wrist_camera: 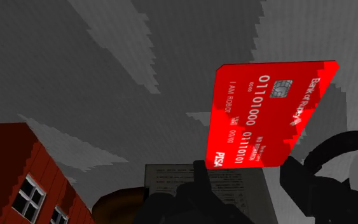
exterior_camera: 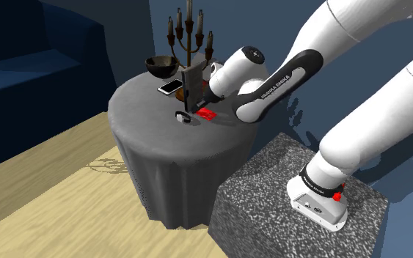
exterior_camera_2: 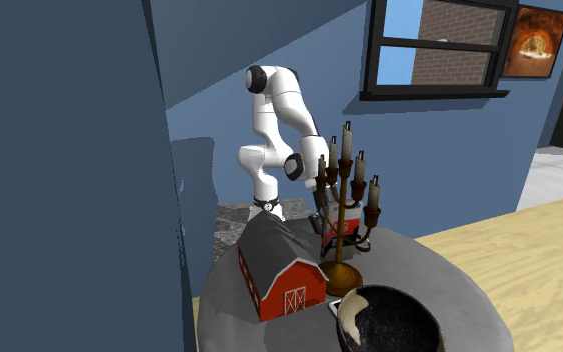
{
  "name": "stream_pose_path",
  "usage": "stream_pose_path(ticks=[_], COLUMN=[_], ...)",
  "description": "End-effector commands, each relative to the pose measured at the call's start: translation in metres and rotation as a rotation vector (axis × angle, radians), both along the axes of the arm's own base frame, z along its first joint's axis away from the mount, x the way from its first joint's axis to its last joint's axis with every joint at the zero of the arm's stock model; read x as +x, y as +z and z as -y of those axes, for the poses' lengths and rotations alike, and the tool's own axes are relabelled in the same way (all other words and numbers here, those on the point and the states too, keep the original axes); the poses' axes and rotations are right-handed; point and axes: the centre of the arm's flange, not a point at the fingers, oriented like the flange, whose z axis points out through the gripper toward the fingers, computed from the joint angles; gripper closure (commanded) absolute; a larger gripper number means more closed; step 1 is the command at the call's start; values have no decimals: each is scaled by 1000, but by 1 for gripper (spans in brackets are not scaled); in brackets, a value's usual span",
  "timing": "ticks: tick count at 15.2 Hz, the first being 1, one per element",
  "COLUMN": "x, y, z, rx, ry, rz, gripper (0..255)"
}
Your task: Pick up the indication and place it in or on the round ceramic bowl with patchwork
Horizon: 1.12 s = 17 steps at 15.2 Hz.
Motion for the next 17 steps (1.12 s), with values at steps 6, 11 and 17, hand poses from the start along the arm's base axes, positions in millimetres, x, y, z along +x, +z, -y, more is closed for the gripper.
stream_pose_path(ticks=[6,11,17], x=[-1,-1,-1], y=[36,62,94], z=[-1,-1,-1], rx=[1,1,1], ry=[0,0,0], rz=[-3,-3,-3], gripper=[255,255,255])
